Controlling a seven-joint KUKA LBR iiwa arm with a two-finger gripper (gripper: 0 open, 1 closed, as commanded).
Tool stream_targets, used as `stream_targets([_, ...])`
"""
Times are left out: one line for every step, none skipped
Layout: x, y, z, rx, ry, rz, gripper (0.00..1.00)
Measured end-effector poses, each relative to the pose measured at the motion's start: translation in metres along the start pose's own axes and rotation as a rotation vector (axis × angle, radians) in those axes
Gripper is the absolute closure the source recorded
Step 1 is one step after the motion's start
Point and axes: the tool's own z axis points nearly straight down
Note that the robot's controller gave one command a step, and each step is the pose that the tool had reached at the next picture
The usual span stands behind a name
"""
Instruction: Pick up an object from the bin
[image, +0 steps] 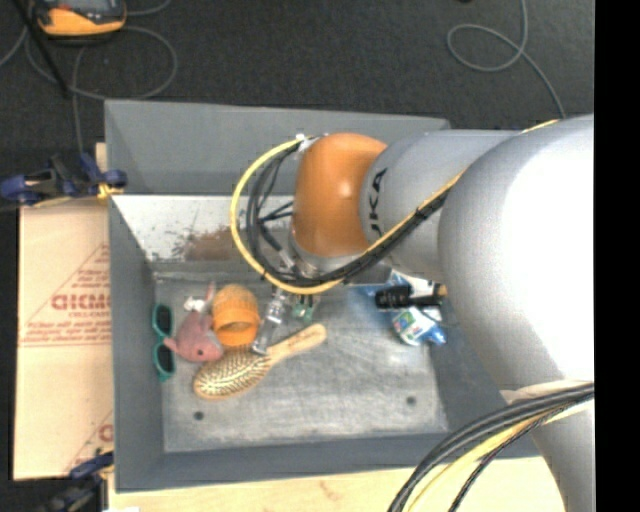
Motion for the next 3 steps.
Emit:
stream_targets([0.015,0.003,0.020,-0.005,-0.003,0.047,0.00])
stream_targets([0.040,0.030,0.037,-0.004,-0.003,0.352,1.00])
stream_targets([0.040,0.029,0.037,-0.004,-0.003,0.351,1.00])
